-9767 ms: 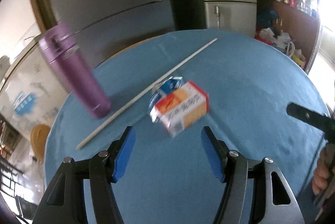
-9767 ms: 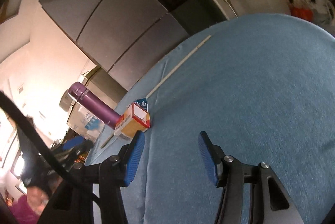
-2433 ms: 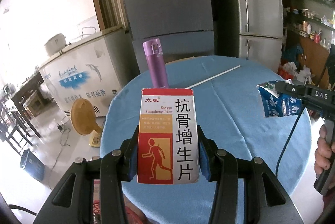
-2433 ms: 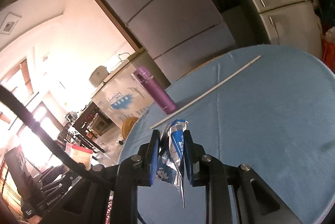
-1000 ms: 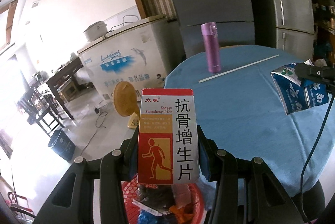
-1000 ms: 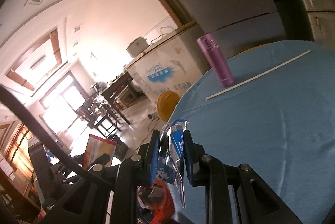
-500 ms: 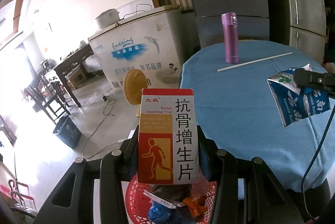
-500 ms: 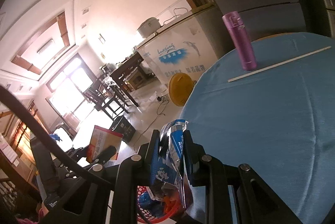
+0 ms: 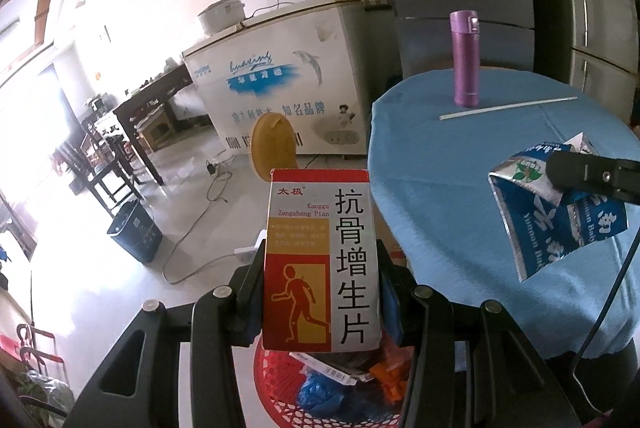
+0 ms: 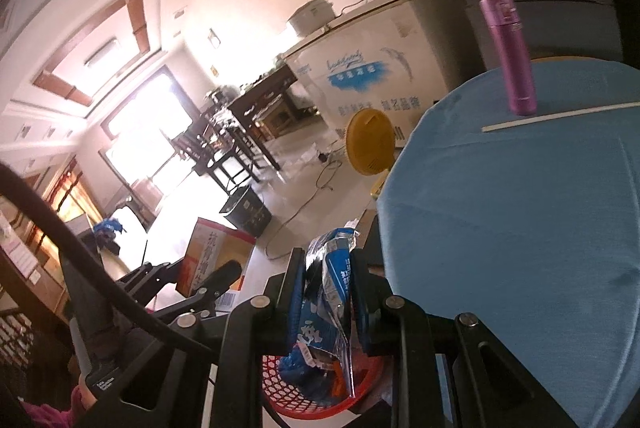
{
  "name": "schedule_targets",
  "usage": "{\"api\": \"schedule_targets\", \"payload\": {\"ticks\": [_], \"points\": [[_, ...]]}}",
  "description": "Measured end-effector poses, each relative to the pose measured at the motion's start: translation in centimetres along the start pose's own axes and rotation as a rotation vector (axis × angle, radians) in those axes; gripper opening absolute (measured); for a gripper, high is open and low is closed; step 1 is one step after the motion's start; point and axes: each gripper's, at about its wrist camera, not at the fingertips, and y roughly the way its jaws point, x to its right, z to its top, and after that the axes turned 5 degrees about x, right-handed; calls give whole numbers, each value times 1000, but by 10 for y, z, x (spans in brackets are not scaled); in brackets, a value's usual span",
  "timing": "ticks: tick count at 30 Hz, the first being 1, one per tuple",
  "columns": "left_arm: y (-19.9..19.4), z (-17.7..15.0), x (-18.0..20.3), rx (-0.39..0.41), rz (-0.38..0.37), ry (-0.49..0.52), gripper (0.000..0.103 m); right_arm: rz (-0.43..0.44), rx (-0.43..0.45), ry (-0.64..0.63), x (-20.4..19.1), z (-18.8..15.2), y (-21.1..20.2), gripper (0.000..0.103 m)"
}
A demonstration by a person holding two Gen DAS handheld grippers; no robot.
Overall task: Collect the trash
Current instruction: 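Open left tool to drop carton while right tool drops foil wrapper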
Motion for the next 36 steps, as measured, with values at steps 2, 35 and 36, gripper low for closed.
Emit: {"api": "schedule_targets", "payload": {"ticks": [2, 35, 36], "points": [[3, -4, -3, -11, 8, -3, 48, 8, -20, -12, -5, -2, 10, 24], [65, -80, -46, -252, -206, -159, 57, -39, -300, 31, 0, -47, 148, 26], [62, -77, -45, -241, -188, -143, 57, -45, -287, 40, 4, -45, 145, 26]]}}
